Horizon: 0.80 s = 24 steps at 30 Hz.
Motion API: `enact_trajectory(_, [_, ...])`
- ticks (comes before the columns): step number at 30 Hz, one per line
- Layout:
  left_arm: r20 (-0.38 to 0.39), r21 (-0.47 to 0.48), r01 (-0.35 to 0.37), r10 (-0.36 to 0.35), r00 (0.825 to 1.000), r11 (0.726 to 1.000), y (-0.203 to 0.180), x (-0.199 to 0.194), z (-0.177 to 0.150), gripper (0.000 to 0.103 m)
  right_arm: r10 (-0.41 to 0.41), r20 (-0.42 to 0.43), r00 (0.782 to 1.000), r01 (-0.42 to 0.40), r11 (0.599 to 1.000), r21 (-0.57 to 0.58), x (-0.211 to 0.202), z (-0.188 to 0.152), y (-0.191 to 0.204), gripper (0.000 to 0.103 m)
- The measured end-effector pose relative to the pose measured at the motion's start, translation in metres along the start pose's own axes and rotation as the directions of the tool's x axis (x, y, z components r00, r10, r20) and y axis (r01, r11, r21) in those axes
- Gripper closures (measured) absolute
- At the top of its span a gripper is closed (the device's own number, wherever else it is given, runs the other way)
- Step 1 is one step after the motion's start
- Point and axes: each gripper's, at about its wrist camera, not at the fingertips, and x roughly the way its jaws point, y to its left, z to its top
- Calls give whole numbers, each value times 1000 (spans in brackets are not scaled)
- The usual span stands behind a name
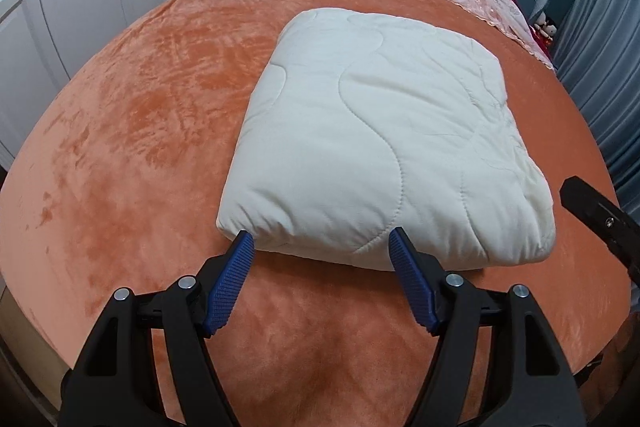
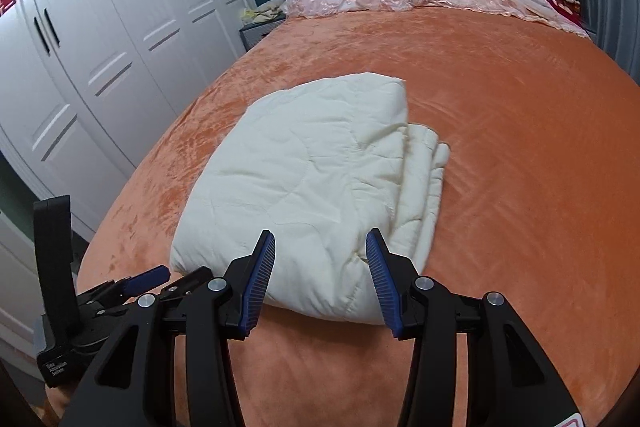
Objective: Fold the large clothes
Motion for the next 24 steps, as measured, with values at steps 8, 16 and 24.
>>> enact_trajectory(8, [19,12,-17,17,1000,1000,0,0,20,36,-9,-73,997,3,997,-78,40,-2,25,67])
enact_trajectory(16, [-16,38,-38,38,999,999,-2,19,23,35,-30,-83,996,26,998,-50,46,-3,9,103])
enact_trajectory(24, [-16,34,-42,42,999,999,-1,18,23,35,-52,-86,995,50,998,-28,-7,-39,-8,103])
